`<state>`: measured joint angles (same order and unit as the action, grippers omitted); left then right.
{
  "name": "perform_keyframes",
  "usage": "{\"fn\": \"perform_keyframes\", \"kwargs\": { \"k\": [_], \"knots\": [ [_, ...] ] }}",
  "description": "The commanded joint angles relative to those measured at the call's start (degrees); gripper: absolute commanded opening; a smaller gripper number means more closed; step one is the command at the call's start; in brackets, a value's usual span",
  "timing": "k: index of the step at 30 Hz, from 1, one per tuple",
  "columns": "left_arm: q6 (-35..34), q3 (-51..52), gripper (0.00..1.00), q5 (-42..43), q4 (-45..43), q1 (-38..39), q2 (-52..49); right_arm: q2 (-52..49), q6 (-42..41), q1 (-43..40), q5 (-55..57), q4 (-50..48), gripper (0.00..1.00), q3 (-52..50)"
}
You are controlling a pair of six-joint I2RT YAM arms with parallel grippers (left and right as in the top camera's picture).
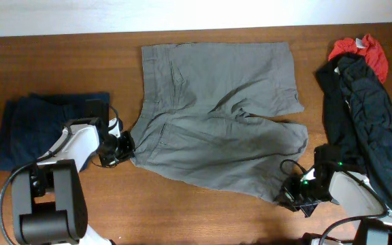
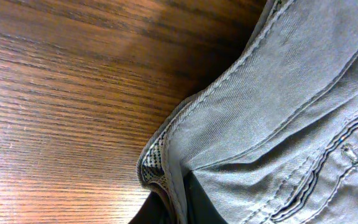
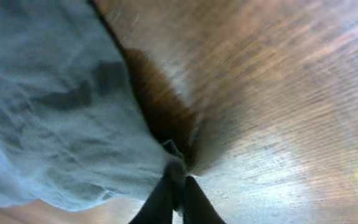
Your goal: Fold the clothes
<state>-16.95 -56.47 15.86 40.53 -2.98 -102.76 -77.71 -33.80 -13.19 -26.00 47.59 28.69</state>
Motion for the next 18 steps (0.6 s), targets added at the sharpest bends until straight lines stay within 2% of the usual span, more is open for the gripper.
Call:
{"fn": "perform_keyframes", "kwargs": {
  "k": [1, 5, 10, 18],
  "knots": [
    [-0.11, 0.66, 0.09, -0.63, 0.59, 0.09, -2.1, 1.27, 2.1, 0.04, 1.25, -0.55, 0.04, 0.35],
    [1.42, 0.2, 0.04, -0.52, 0.96, 0.09, -2.1, 3.67, 5.25, 0.04, 3.96, 1.53, 0.04, 4.55],
    [2.51, -3.37, 0.01, -0.37, 7.85, 0.09, 0.04, 9.11, 7.52, 0.04, 4.22, 8.17, 0.04, 13.42],
    [3.3, -4.81, 0.0, -0.59, 18.45, 0.09, 16.61, 16.26, 7.45, 0.04, 10.03, 22.01, 0.04, 28.48]
  ]
}}
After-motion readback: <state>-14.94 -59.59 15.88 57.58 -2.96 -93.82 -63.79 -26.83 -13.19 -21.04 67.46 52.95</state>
